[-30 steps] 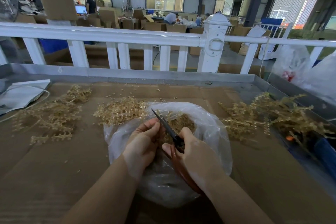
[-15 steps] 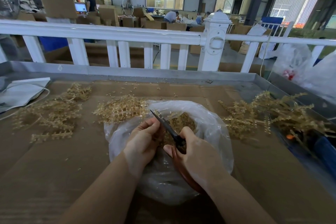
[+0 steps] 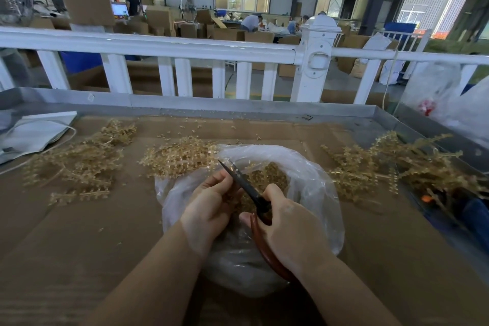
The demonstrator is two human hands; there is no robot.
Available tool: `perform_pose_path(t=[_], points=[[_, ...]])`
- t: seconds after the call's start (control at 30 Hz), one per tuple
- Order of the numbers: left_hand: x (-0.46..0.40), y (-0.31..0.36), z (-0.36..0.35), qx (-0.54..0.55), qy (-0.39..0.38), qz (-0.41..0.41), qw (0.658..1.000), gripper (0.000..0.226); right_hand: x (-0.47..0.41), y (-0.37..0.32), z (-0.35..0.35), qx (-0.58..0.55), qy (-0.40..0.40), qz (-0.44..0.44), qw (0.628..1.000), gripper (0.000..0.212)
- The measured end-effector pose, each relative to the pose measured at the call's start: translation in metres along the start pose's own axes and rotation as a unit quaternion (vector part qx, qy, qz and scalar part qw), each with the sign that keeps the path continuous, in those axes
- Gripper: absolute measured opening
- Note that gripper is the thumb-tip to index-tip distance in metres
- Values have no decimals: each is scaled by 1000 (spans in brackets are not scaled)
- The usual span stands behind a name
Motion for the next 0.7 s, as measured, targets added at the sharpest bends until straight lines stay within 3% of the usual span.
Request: perform_pose_path(t=[0.27,0.7], points=[[0,0,0,15,29,-11,999,24,0,-1,2,5,-9,7,1000,34],[1,-1,-4,24,-15,-1,1000,21,-1,-3,6,-31,-24,10,999,31]])
Point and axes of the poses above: each hand's wrist, its own x-axis away from the middle knuckle, its own z-axis out of the back of the hand, y = z × x, the point moved 7 cm from there along -x, towards the middle knuckle, and after that the axes turned 15 degrees about x, right-handed, at the moved point
